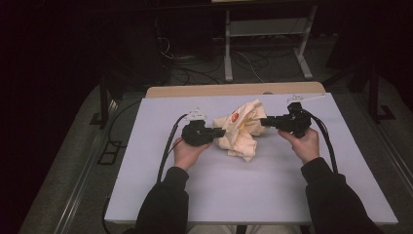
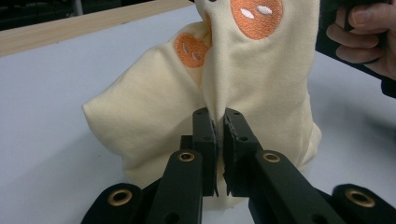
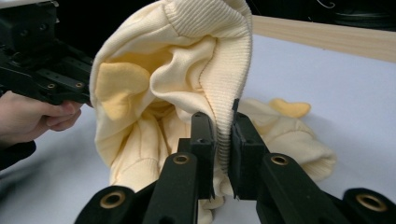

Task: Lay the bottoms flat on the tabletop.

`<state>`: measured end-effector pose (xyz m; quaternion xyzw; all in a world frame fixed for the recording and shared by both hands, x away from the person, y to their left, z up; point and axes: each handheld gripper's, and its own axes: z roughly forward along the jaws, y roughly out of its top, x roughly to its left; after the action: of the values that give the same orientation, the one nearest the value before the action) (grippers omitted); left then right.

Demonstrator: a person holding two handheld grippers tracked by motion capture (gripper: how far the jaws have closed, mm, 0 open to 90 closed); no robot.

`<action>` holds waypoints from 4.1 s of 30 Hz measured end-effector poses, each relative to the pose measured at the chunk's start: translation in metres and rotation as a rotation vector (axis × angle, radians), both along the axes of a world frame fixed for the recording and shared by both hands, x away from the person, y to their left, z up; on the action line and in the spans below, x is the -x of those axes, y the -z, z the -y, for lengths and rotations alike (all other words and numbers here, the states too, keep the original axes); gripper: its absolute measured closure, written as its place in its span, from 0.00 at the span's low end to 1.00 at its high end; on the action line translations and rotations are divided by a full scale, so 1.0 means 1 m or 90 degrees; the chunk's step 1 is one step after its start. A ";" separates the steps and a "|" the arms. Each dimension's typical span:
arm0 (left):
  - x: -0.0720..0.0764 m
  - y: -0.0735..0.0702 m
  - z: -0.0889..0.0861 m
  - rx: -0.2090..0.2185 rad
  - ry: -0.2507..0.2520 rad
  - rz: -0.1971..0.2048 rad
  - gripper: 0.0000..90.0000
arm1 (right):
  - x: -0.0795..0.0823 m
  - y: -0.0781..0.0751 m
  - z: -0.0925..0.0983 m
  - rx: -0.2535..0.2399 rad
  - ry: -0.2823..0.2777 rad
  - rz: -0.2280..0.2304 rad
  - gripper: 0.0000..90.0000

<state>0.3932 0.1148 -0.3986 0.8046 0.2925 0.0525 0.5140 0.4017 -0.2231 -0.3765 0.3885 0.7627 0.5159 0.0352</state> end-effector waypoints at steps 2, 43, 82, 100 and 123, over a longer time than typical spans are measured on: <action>0.000 -0.005 -0.001 -0.005 0.000 0.001 0.93 | 0.002 -0.005 0.000 0.002 0.003 0.004 0.89; 0.000 -0.053 -0.033 0.032 -0.111 0.047 0.68 | 0.001 -0.066 -0.026 0.049 -0.003 0.021 0.90; -0.002 -0.038 0.000 -0.097 -0.180 0.096 0.94 | -0.011 -0.068 -0.029 0.054 0.008 0.009 0.90; 0.008 -0.105 -0.027 -0.064 -0.192 0.147 0.94 | -0.037 -0.135 -0.047 0.006 0.012 0.048 0.91; 0.027 -0.071 -0.016 -0.007 -0.138 0.096 0.94 | -0.067 -0.086 -0.079 -0.005 0.025 -0.014 0.90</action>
<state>0.3667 0.1310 -0.3279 0.7650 0.3383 0.1697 0.5211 0.4692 -0.1442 -0.2905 0.4091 0.7530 0.5142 0.0352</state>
